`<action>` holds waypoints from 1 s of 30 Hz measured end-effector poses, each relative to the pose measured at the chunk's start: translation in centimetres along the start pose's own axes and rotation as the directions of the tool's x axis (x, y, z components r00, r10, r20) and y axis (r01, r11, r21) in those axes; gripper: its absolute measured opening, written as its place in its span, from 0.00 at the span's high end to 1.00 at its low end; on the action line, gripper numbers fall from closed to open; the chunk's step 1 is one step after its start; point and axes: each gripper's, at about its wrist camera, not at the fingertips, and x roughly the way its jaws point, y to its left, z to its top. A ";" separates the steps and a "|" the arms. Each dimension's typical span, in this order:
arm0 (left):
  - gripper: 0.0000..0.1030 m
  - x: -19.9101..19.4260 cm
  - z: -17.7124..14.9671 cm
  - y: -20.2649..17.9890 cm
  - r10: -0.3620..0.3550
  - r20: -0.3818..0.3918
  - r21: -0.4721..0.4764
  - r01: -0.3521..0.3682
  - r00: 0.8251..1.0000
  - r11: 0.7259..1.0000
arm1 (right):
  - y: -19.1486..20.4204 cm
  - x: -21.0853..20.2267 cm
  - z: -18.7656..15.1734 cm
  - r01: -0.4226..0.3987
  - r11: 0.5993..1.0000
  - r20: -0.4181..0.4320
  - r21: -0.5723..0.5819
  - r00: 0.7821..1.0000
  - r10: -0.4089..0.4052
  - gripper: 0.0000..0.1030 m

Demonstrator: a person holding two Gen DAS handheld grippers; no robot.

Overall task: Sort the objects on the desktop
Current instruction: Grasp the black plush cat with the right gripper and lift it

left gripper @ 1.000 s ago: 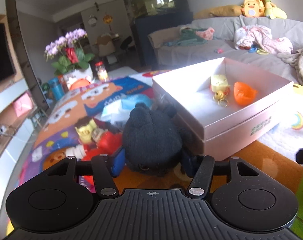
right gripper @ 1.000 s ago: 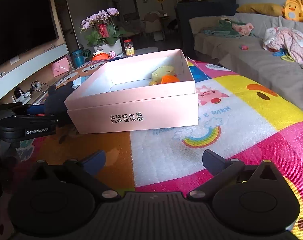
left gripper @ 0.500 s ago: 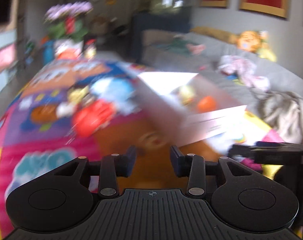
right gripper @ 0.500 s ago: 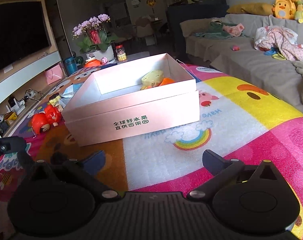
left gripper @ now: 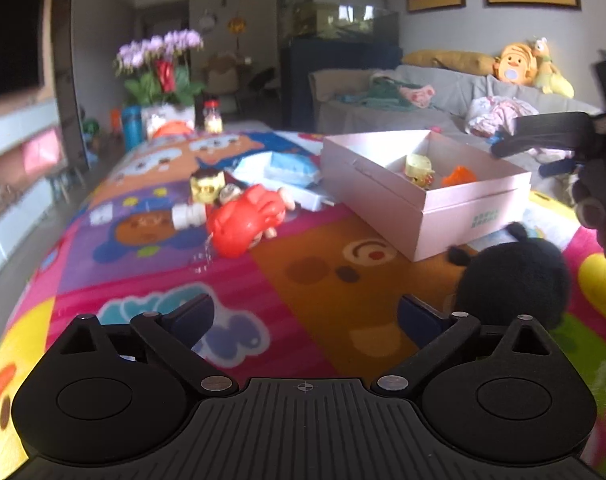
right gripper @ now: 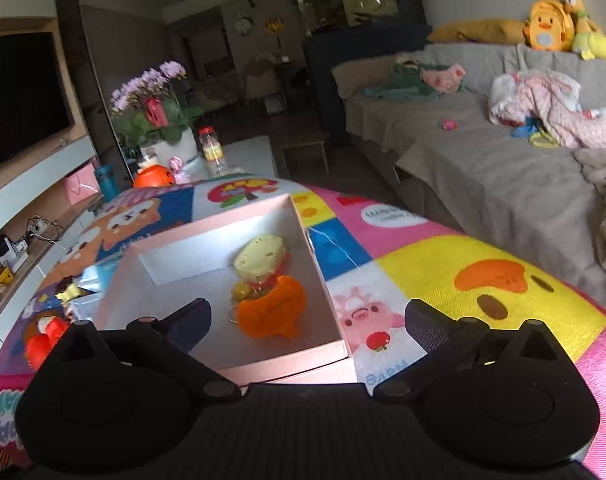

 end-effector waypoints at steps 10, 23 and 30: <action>0.00 1.2 -0.6 1.2 0.034 -0.035 -0.021 -0.035 0.999 0.999 | 4.4 2.3 -2.2 -0.239 0.971 -0.104 -0.014 0.966 0.237 0.00; 0.00 2.4 -0.6 1.9 0.030 -0.102 -0.076 -0.038 0.994 0.996 | 11.8 -9.3 -10.8 -0.381 0.674 -0.256 -0.632 0.924 0.283 0.07; 0.00 2.3 -0.7 1.9 0.038 -0.105 -0.079 -0.046 0.994 0.996 | 12.1 -7.7 -8.9 -0.465 0.765 -0.325 -0.446 0.880 0.346 0.33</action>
